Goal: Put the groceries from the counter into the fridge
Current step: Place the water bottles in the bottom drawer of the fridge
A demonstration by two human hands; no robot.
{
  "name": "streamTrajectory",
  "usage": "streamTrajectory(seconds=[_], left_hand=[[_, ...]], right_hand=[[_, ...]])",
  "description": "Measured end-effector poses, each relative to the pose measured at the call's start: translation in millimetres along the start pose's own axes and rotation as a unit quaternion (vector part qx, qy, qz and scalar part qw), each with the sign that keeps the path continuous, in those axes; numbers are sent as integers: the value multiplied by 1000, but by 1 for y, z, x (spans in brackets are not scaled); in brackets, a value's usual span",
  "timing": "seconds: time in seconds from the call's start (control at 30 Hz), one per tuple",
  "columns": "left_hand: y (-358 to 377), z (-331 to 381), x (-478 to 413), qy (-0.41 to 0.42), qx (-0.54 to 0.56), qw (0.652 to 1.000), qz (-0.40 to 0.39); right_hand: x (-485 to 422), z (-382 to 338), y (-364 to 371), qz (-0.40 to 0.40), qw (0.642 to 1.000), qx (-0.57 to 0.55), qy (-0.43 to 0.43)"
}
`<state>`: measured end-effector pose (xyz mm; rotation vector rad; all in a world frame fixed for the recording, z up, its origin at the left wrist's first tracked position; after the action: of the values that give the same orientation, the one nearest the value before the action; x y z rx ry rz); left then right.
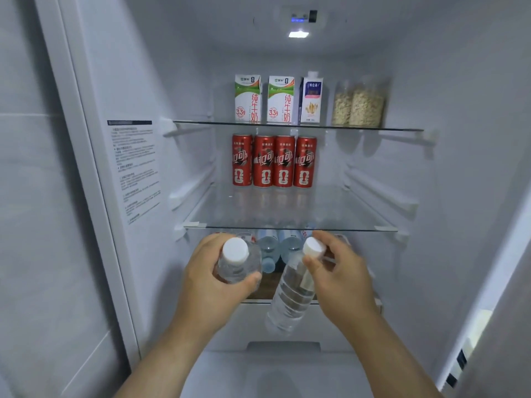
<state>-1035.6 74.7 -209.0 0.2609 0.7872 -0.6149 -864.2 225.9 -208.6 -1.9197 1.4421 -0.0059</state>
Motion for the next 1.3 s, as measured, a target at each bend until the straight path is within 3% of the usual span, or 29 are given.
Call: streamTrajectory(seconds=[0.17,0.33,0.57,1.17,1.3], left_hand=[[2,0,9,95,-55,994,-15],[-4,-15,11,114,-83,990,-6],[0,-7,16,213,-101,972,-8],[-4,-58,5,220,-91,971,32],[-8,-78,5,163,-129,977,53]], right_hand=[[-2,3,13,-12,1000,-19,-3],[-4,1,18,-25,1000,-11,-9],[-3,0,26,-35,999,-4,-13],[-4,5,61,-60,998,-19,-24],[-7,6,67,-63,998,-15,-27]])
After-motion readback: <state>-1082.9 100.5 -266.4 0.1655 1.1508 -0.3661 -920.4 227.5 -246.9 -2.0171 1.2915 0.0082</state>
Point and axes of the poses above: each hand's wrist, its own x-axis away from the middle knuckle, its own y-axis out of the palm, z = x × y, the point moved 8 cm from there along -x, towards the middle knuckle, and after that the axes turned 15 degrees about x, right-handed, at the moved point
